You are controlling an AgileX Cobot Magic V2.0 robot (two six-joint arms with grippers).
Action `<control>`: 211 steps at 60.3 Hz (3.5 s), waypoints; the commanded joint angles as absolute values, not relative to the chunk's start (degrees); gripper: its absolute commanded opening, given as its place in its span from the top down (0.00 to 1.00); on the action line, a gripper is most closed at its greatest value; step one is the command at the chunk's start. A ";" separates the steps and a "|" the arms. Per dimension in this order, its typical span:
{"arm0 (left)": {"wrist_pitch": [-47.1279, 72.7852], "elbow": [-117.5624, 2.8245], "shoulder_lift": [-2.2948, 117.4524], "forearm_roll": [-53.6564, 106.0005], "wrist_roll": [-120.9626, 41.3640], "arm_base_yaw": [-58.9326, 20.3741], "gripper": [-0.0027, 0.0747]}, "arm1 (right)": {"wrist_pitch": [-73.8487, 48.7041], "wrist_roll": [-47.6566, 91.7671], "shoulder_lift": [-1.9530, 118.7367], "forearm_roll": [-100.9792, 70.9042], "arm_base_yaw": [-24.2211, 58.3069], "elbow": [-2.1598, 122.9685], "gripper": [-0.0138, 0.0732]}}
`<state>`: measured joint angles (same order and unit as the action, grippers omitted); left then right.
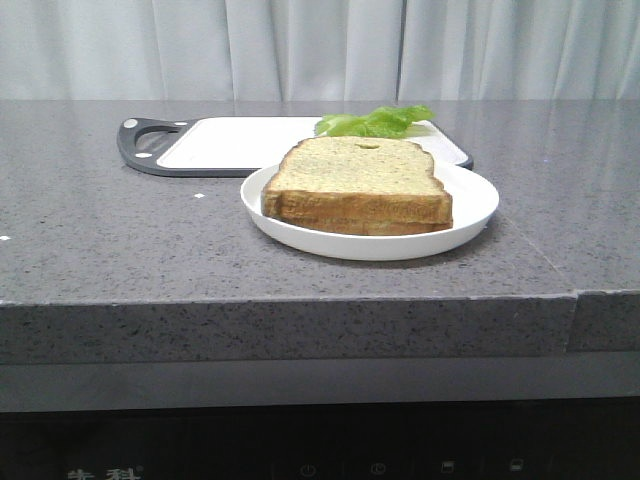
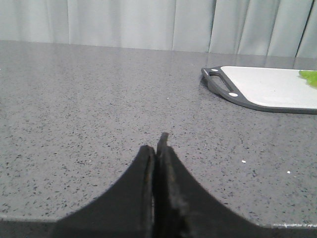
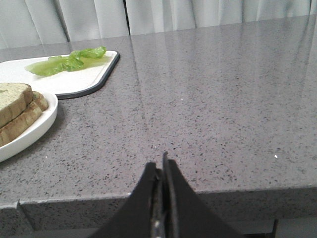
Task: Left arm grabs bread, right arm adds lettuce
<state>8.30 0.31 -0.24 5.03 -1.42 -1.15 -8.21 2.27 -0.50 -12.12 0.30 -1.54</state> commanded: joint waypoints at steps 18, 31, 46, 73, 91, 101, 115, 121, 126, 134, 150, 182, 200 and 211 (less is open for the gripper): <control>3.29 0.54 -1.25 5.57 -0.90 -1.11 0.99 | -3.38 2.49 -1.76 -11.63 -0.12 -1.39 0.91; 3.29 0.54 -1.25 5.57 -0.90 -1.11 0.99 | -3.38 2.49 -1.76 -11.63 -0.12 -1.39 0.91; 3.29 0.54 -1.25 5.57 -0.90 -1.11 0.99 | -3.38 2.49 -1.76 -11.63 -0.12 -1.39 0.91; 3.29 0.54 -1.25 5.57 -0.90 -1.11 0.99 | -3.38 2.49 -1.76 -11.63 -0.12 -1.39 0.91; 3.07 0.54 -1.25 5.67 -0.90 -1.11 0.99 | -2.96 2.49 -1.76 -11.63 -0.12 -1.39 0.91; 0.00 0.42 -1.25 6.54 -0.90 -1.11 0.99 | -2.18 2.49 -1.76 -11.97 0.00 -1.33 0.91; 2.93 -7.47 1.11 4.06 -0.90 -1.11 0.99 | -7.41 3.17 -1.35 -12.38 -0.04 4.85 0.91; 8.09 -14.72 6.67 1.26 -0.90 -1.11 0.99 | -12.69 3.33 1.08 -10.22 -0.04 11.64 0.91; 9.84 -20.63 13.40 0.51 -0.90 -1.11 0.99 | -15.13 3.33 5.04 -8.92 -0.04 18.00 0.91; 9.84 -26.74 23.69 0.51 -0.90 -1.11 0.99 | -16.69 3.33 12.95 -8.76 -0.04 25.88 0.91; 9.77 -28.32 28.80 1.10 -0.90 -1.11 0.98 | -16.35 3.33 16.98 -8.76 -0.04 29.22 0.84; 8.56 -28.91 29.20 14.30 -0.90 -1.39 0.14 | -16.65 3.33 16.98 -8.81 0.00 29.15 0.26; 23.71 -43.50 48.07 24.68 -7.01 -16.08 0.14 | -19.37 3.33 16.98 -8.81 0.00 29.15 0.26; 25.11 -53.80 63.61 23.77 -7.01 -27.57 0.14 | -19.38 3.33 16.98 -8.81 0.02 29.15 0.26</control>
<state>27.06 -48.16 58.83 23.07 -6.74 -23.50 -23.47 2.86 15.91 -8.99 0.30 27.15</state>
